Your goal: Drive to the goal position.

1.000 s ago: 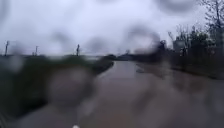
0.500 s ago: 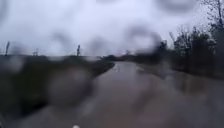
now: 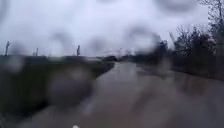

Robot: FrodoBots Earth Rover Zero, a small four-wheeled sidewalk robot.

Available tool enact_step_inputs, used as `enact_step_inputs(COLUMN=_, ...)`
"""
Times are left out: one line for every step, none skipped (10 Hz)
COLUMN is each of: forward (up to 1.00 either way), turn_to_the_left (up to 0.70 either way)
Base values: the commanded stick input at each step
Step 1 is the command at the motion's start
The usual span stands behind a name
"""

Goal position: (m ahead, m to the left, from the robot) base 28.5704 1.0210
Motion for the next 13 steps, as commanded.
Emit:
enact_step_inputs(forward=0.70, turn_to_the_left=0.00)
enact_step_inputs(forward=0.70, turn_to_the_left=0.00)
enact_step_inputs(forward=0.70, turn_to_the_left=0.00)
enact_step_inputs(forward=0.70, turn_to_the_left=0.00)
enact_step_inputs(forward=0.70, turn_to_the_left=0.00)
enact_step_inputs(forward=0.70, turn_to_the_left=0.00)
enact_step_inputs(forward=0.70, turn_to_the_left=0.00)
enact_step_inputs(forward=0.70, turn_to_the_left=0.00)
enact_step_inputs(forward=0.70, turn_to_the_left=0.00)
enact_step_inputs(forward=0.70, turn_to_the_left=0.00)
enact_step_inputs(forward=0.70, turn_to_the_left=0.00)
enact_step_inputs(forward=0.70, turn_to_the_left=0.00)
enact_step_inputs(forward=0.70, turn_to_the_left=0.00)
